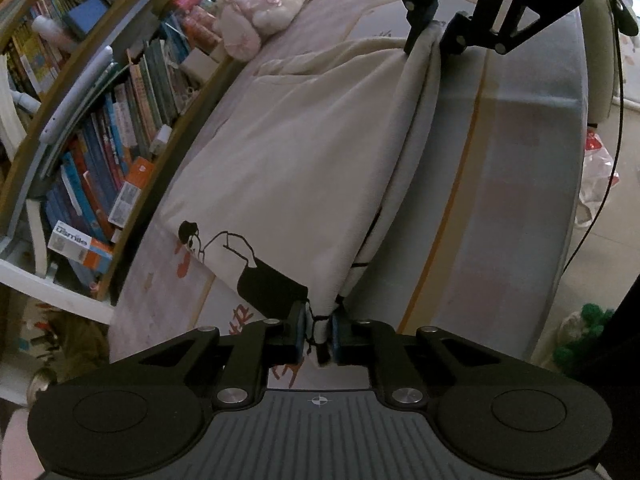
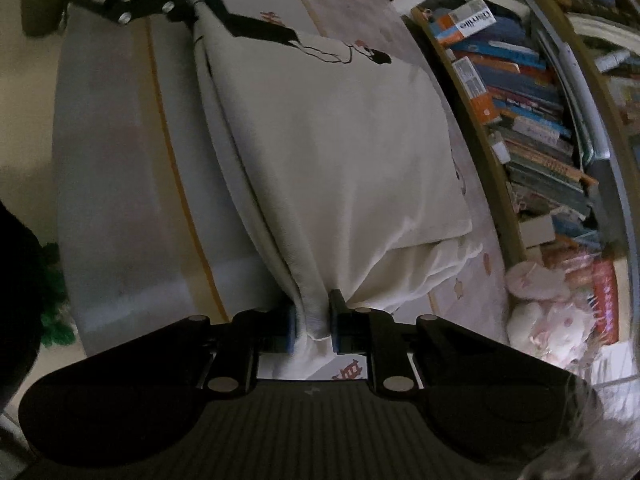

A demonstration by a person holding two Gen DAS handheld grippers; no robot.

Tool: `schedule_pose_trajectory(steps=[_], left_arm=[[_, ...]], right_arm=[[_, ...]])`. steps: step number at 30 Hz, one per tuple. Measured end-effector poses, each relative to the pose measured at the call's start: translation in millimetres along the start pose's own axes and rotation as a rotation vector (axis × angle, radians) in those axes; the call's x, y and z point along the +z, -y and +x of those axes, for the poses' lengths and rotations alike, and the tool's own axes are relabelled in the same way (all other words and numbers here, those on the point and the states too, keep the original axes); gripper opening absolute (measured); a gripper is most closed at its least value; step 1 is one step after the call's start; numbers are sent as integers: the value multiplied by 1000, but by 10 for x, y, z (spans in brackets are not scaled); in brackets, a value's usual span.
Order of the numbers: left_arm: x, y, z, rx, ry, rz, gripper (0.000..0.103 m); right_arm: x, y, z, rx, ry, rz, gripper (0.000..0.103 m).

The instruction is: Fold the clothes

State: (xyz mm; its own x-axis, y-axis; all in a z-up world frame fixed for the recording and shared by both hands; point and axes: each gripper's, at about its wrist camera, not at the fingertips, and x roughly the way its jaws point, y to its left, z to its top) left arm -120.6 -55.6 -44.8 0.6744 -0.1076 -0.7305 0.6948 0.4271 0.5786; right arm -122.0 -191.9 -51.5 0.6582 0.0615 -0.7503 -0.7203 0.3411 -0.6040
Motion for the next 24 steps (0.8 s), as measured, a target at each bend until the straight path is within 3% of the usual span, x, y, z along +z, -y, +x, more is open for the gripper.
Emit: schedule_pose_trajectory(steps=[13, 18, 24], left_arm=[[24, -125, -244, -98, 20, -73, 6], [-28, -100, -570, -226, 39, -6, 6], [-64, -136, -847, -342, 36, -17, 6]], right_arm=[[-35, 145, -217, 39, 16, 22, 12], [-117, 282, -505, 220, 5, 93, 12], [-148, 400, -835, 392, -4, 154, 12]])
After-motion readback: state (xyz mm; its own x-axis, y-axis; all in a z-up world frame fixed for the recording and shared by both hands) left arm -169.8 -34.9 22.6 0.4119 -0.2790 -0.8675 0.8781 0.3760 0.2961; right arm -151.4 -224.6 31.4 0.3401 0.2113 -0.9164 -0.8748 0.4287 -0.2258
